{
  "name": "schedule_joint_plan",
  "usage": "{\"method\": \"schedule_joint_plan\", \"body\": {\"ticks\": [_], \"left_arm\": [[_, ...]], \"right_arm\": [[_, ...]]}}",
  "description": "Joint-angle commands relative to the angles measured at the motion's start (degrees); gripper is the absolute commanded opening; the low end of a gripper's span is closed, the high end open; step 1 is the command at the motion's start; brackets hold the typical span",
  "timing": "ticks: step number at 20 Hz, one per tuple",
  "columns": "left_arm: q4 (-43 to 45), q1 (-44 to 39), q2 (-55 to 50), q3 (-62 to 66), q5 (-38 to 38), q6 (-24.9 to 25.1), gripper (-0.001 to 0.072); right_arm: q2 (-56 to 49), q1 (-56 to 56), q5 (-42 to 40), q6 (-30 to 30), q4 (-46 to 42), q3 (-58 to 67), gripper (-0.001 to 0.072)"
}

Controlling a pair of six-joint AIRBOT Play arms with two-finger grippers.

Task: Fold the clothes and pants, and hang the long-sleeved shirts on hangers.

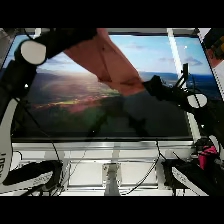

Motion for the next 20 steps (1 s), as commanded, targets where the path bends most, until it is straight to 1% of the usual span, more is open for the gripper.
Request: {"method": "schedule_joint_plan", "body": {"ticks": [1, 3, 5, 7, 8, 10, 13, 16, 17, 18, 20], "left_arm": [[-0.8, -1.3, -3.5, 10.4, 0.4, 0.9, 0.0012], [-0.1, -2.1, -3.7, 12.5, 0.2, 2.4, 0.0012], [0.2, -2.1, -3.9, 12.7, -2.6, 2.4, 0.0012], [0.6, -2.1, -4.3, 12.7, -5.9, 2.4, 0.0013], [0.7, -2.1, -4.5, 12.7, -6.3, 2.4, 0.0012], [2.8, -1.4, -5.2, 12.7, -6.4, 2.1, 0.0013], [1.7, -0.1, -8.4, 12.7, -6.4, 1.7, 0.0012], [-1.8, -0.2, -13.0, 12.7, -1.5, 1.8, 0.0011], [-3.9, -0.2, -14.2, 12.7, 0.0, 3.1, 0.0011], [-7.0, -0.2, -15.2, 12.7, 1.0, 5.9, 0.0011], [-13.8, 0.0, -16.7, 12.7, 1.8, 12.3, 0.0011]], "right_arm": [[-2.8, 7.1, -15.8, 0.0, 2.4, 4.0, 0.0005], [-4.7, 10.3, -22.0, 0.0, 2.4, 6.9, 0.0006], [-7.0, 11.9, -23.7, 0.2, 2.5, 10.3, 0.0006], [-9.1, 11.6, -24.5, 0.2, 2.5, 12.7, 0.0005], [-9.8, 10.9, -25.6, 0.2, 2.4, 13.2, 0.0005], [-10.6, 7.4, -29.3, 0.2, 2.2, 13.3, 0.0004], [-12.5, 0.2, -33.7, -0.1, 1.4, 14.4, 0.0004], [-17.4, -4.4, -34.6, -0.1, -4.5, 21.2, 0.0004], [-19.7, -5.6, -34.4, -0.1, -5.9, 25.0, 0.0004], [-21.9, -6.7, -33.8, -0.1, -6.8, 29.1, 0.0003], [-26.4, -9.2, -28.9, -0.1, -9.2, 38.7, 0.0004]]}}
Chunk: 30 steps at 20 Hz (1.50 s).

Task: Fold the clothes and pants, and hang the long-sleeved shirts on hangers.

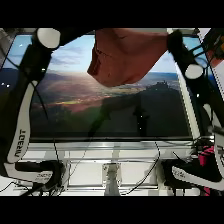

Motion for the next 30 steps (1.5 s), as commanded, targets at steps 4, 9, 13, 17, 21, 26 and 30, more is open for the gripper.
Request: {"method": "schedule_joint_plan", "body": {"ticks": [4, 9, 13, 17, 21, 26, 30], "left_arm": [[-12.0, 1.3, -3.7, 0.2, 1.3, 13.2, 0.0012], [-9.4, 5.2, -6.0, -0.6, -16.6, 14.0, 0.0012], [-3.9, 5.8, -4.0, -9.2, -22.9, 13.7, 0.0012], [-3.7, 5.5, 3.8, -26.0, -22.7, 13.6, 0.0012], [-3.8, 4.1, 15.6, -47.1, -21.5, 13.5, 0.0012], [-4.2, -1.7, 30.4, -68.9, -19.1, 10.1, 0.0012], [-4.1, -8.7, 40.5, -78.7, -16.2, 2.3, 0.0012]], "right_arm": [[-11.0, -6.8, 16.3, -1.4, -6.8, 25.8, 0.0005], [-10.7, -9.1, 44.7, -2.0, -13.4, 29.1, 0.0003], [-7.2, -7.4, 60.7, -4.2, -18.7, 20.7, 0.0003], [6.6, -6.8, 57.1, -4.1, -18.5, -4.2, 0.0003], [22.1, -6.8, 59.6, -3.3, -16.9, -28.1, 0.0004], [41.2, -6.8, 65.7, 6.9, -18.2, -46.6, 0.0004], [54.4, -6.8, 79.4, 16.3, -22.6, -49.3, 0.0004]]}}
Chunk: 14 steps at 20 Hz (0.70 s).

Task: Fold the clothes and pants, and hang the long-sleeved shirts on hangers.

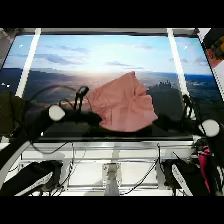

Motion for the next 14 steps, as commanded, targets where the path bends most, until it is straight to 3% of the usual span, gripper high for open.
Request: {"method": "schedule_joint_plan", "body": {"ticks": [1, 4, 6, 9, 14], "left_arm": [[0.0, -5.7, 9.5, -9.1, 2.5, -6.8, 0.0012], [1.9, -8.8, 15.2, -10.0, 2.8, -10.6, 0.0012], [2.8, -9.1, 17.0, -10.0, 2.9, -14.9, 0.0012], [2.6, -9.1, 16.9, -9.9, 6.9, -19.0, 0.0012], [2.6, -9.0, 16.9, -9.8, 22.3, -25.6, 0.0013]], "right_arm": [[11.9, 0.1, 11.5, 9.7, -3.9, -3.2, 0.0004], [14.6, 0.1, 13.8, 11.0, -5.5, 0.3, 0.0004], [10.6, 0.1, 10.0, 8.5, -6.8, 4.3, 0.0004], [-4.1, 0.1, 2.3, -1.2, -5.5, 12.6, 0.0004], [-35.7, 1.0, -3.7, -14.6, 1.5, 35.3, 0.0005]]}}
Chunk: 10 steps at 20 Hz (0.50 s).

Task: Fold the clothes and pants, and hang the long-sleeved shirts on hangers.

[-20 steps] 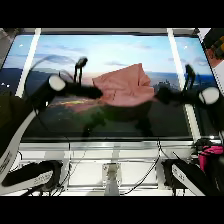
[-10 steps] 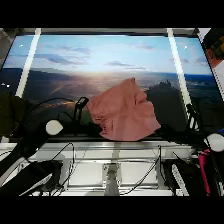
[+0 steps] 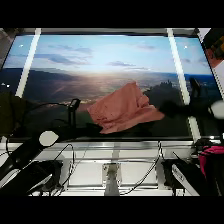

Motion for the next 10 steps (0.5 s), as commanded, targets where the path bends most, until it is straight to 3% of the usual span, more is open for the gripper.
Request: {"method": "schedule_joint_plan", "body": {"ticks": [1, 6, 9, 10], "left_arm": [[0.2, 0.0, 0.3, -0.1, 12.6, -6.1, 0.0013], [0.2, 2.0, -3.0, -0.1, 21.8, -10.0, 0.0014], [-0.3, 2.8, -9.0, -0.1, 29.9, -10.2, 0.0019], [-0.4, 2.8, -11.5, -0.1, 33.8, -10.2, 0.0100]], "right_arm": [[-20.2, 2.2, -4.3, -8.1, 4.4, 16.7, 0.0005], [-39.4, 13.5, -8.3, -8.8, 0.1, 37.6, 0.0005], [-47.7, 17.1, -24.7, -5.8, -2.7, 41.9, 0.0026], [-49.1, 17.7, -31.7, -5.4, -2.6, 41.9, 0.0172]]}}
